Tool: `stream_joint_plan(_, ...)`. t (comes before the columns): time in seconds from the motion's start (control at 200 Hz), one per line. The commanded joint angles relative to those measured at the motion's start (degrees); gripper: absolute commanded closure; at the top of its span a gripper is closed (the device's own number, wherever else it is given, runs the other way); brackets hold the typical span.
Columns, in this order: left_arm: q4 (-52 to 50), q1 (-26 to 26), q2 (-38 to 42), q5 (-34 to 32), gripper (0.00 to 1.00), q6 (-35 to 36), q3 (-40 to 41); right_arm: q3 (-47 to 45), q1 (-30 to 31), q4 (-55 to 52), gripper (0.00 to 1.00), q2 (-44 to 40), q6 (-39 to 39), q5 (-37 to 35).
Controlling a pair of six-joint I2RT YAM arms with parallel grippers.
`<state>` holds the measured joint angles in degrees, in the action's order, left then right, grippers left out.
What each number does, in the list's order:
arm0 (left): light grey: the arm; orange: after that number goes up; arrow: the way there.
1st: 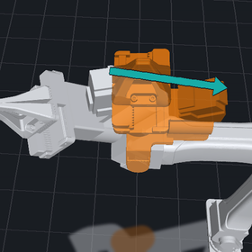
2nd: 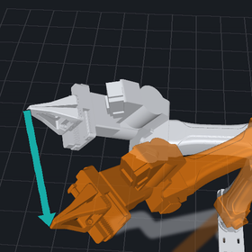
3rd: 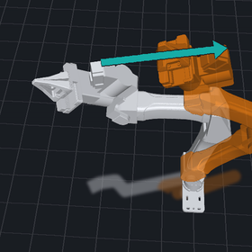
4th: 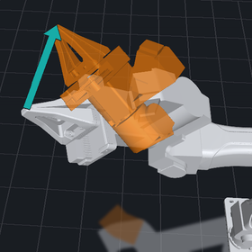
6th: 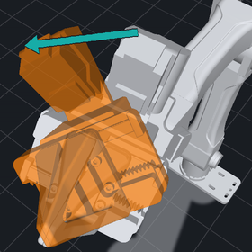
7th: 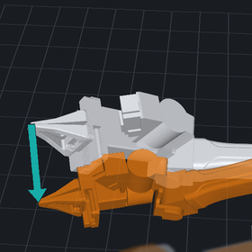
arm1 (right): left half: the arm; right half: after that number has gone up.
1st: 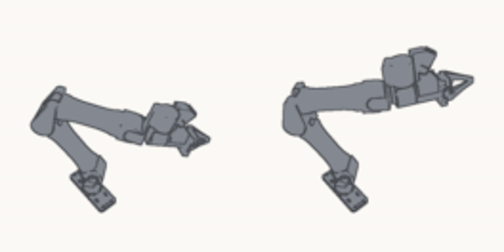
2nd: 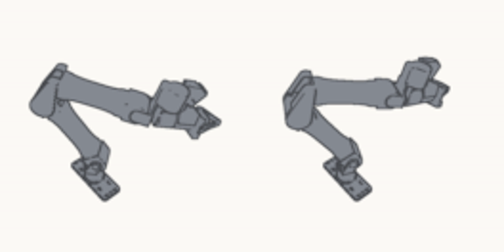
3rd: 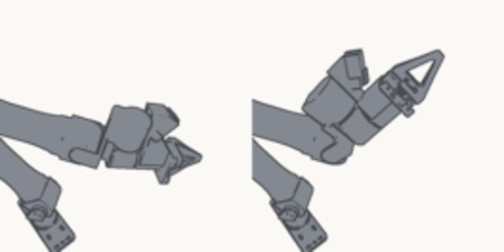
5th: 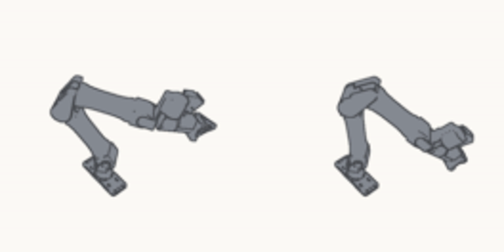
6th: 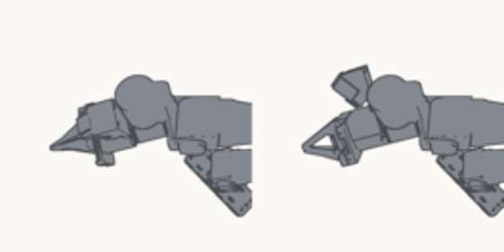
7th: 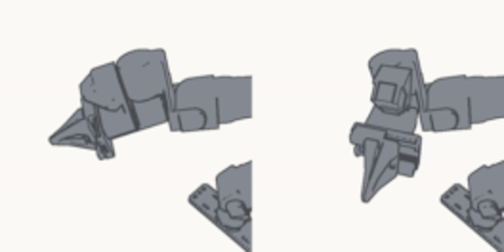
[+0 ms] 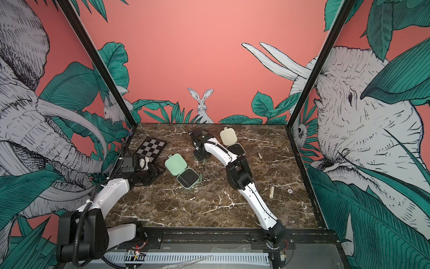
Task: Organize nail clipper sets
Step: Pick up the nail clipper from the center of the board.
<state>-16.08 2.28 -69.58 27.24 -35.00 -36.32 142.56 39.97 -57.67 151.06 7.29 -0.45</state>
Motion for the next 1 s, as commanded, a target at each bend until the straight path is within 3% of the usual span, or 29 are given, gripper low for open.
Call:
stream_joint_plan(0.0,0.1,-0.4,1.0,0.2,0.33,-0.5,1.0,1.3,0.0,-3.2,0.6,1.3,-0.1,-0.7)
stream_joint_plan(0.365,0.2,-0.4,1.3,0.3,0.33,-0.8,1.2,-3.7,0.2,0.3,0.82,-3.0,0.7,-1.7)
stream_joint_plan(0.715,0.9,-0.4,-0.5,-0.1,0.33,-0.1,0.2,-22.3,5.4,7.4,0.86,-21.3,-3.3,-2.6)
stream_joint_plan(0.995,0.1,-0.3,-1.6,-1.2,0.32,0.9,-1.6,-28.7,13.6,8.8,0.88,-23.6,-1.5,3.4)
